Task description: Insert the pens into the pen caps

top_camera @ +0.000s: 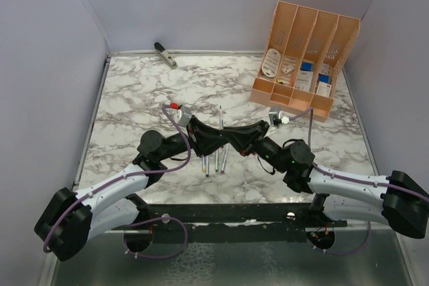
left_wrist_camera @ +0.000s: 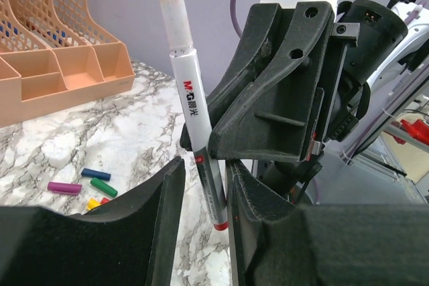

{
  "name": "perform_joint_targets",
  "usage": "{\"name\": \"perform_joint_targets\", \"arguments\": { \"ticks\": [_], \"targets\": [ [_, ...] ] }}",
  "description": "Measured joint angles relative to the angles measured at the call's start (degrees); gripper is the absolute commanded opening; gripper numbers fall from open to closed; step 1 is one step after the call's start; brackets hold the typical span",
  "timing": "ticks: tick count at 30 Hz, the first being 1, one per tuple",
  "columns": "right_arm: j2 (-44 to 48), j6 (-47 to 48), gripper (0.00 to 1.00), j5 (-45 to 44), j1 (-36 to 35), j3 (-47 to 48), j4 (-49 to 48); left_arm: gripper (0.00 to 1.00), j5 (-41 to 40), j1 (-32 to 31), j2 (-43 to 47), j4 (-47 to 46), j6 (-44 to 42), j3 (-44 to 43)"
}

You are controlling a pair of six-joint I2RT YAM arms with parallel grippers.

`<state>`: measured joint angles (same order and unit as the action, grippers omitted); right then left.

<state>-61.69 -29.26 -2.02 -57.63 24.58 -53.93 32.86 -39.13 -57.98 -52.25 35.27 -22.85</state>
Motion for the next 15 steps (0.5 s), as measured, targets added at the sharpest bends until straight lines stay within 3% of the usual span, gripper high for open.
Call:
{"name": "perform_joint_targets", "arguments": {
  "ticks": [8,11,15],
  "targets": [
    [0.24,0.44,0.01,-0.02,0.00,0.00,0.24,0.12,-0.55,-0.15,0.31,-0.02,0.13,0.00],
    [0.48,0.85,0.01,-0.02,0.00,0.00,0.57,0.00,-0.61,-0.15,0.15,-0.04,0.24,0.00],
    [0.63,1.31,0.01,-0.13,0.00,0.00,1.27,0.00,-0.61,-0.15,-0.26,0.04,0.17,-0.07]
  ]
}}
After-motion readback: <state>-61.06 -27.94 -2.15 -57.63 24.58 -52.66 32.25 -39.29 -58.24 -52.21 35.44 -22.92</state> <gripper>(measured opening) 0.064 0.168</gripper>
